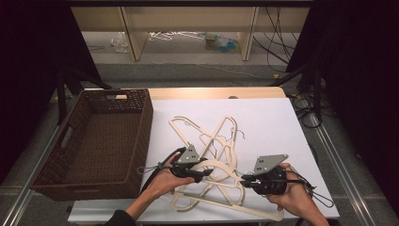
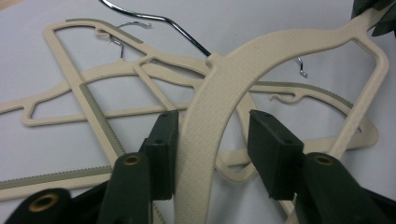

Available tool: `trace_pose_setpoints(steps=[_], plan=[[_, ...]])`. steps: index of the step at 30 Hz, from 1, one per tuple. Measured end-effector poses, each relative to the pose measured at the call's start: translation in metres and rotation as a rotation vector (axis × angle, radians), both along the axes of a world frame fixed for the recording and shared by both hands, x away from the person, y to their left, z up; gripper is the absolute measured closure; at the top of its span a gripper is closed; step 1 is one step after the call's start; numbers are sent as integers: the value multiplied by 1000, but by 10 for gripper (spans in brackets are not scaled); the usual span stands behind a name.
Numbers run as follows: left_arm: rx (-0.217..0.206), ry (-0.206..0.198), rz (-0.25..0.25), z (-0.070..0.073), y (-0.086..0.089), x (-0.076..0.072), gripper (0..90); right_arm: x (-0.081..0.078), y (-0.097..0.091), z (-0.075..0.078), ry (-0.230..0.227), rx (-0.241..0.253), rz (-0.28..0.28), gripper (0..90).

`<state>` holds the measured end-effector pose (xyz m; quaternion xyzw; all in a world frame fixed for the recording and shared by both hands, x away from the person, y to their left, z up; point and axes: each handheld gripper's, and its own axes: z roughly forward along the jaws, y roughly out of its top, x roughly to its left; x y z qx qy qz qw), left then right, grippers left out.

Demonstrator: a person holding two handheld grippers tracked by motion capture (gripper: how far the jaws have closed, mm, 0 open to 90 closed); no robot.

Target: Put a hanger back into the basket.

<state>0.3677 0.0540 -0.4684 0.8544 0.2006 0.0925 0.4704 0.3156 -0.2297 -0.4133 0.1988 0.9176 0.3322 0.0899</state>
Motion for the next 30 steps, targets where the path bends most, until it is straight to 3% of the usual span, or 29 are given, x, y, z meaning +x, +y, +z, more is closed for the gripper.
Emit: trace_pose_setpoints(steps=[4, 12, 13, 18, 24, 26, 30], plan=[[-23, 12, -25, 5, 5, 3, 650, -2, 0, 0, 0, 3, -2, 803], [9, 2, -106, 22, 14, 2, 707, -2, -3, 1, -15, 14, 24, 808], [-1, 6, -120, 24, 14, 0, 711, -1, -3, 1, -18, 16, 29, 809], [27, -12, -173, 39, 17, -13, 746, 0, -7, -1, 1, 17, 50, 801], [19, 4, -217, 50, 19, -30, 803, 1, -11, 4, -16, 42, 24, 746], [32, 14, -223, 53, 18, -36, 821, 1, -13, 6, -24, 52, 14, 735], [5, 47, -206, 57, 15, -43, 851, 1, -18, 10, -49, 88, -19, 667]])
